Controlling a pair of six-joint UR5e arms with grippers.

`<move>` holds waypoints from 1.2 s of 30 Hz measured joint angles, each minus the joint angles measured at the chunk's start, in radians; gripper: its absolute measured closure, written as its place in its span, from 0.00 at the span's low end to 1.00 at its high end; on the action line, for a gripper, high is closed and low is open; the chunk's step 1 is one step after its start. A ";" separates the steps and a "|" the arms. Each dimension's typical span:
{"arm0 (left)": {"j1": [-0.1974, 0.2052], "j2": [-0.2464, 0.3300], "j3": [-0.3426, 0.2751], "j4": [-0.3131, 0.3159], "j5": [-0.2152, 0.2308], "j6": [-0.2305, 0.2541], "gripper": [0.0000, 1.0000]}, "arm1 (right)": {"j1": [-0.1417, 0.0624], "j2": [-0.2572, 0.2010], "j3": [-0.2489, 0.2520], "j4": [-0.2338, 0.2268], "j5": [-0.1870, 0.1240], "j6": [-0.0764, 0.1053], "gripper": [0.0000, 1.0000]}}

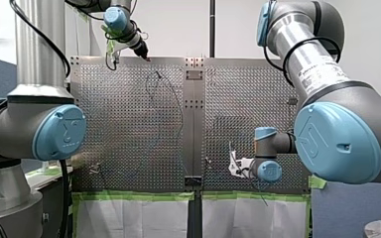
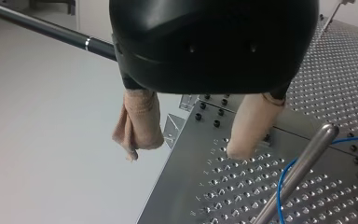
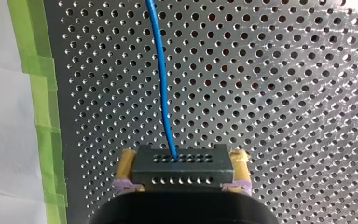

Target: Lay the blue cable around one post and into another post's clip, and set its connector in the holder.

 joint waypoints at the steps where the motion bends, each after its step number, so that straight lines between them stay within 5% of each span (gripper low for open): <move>1: 0.000 0.000 0.000 0.000 0.000 0.008 0.00 | 0.000 0.000 0.000 0.000 0.000 0.000 1.00; 17: 0.000 0.000 0.000 -0.002 0.000 0.140 0.00 | 0.000 0.000 -0.001 0.000 0.000 0.000 1.00; 36: -0.001 0.000 0.000 0.000 -0.002 0.153 0.00 | 0.000 0.000 -0.001 0.001 0.000 -0.001 1.00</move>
